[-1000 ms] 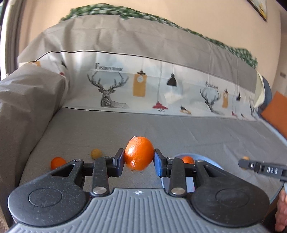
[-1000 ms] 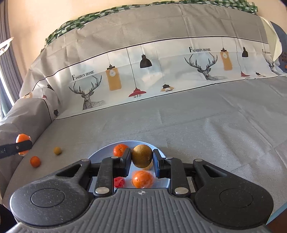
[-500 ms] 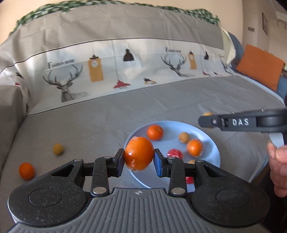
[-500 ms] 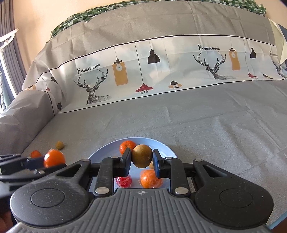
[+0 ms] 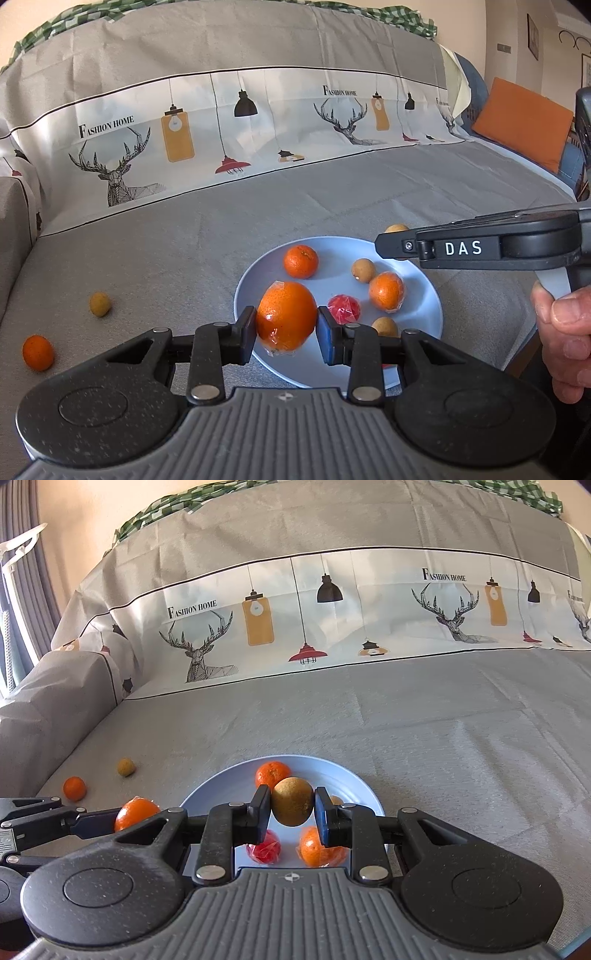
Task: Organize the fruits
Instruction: 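Carry the orange and longan over the blue plate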
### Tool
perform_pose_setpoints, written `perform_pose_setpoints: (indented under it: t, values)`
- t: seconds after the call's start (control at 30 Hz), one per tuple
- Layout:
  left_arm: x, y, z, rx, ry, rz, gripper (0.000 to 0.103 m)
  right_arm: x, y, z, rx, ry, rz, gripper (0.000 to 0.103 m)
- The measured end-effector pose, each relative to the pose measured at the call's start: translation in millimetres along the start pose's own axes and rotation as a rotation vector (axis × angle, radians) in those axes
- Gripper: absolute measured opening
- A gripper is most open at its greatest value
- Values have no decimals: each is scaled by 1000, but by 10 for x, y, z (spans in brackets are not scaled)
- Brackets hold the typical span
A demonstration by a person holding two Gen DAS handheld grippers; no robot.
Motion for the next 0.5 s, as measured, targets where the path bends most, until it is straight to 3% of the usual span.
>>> perform_pose_setpoints:
  t: [0.5]
  values:
    - [-31, 11, 41, -25, 19, -6, 38, -7, 26, -58, 28, -15, -12, 26]
Point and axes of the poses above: each gripper's, at about its wrist camera, not at the fingertips, and x roughly against the way its jaws point, z to its right, y to its underside, the point moved 7 cm from there along -x, roughly the way its jaws point, and after that the axes turned 11 degrees about z, right-handed, at the moved point
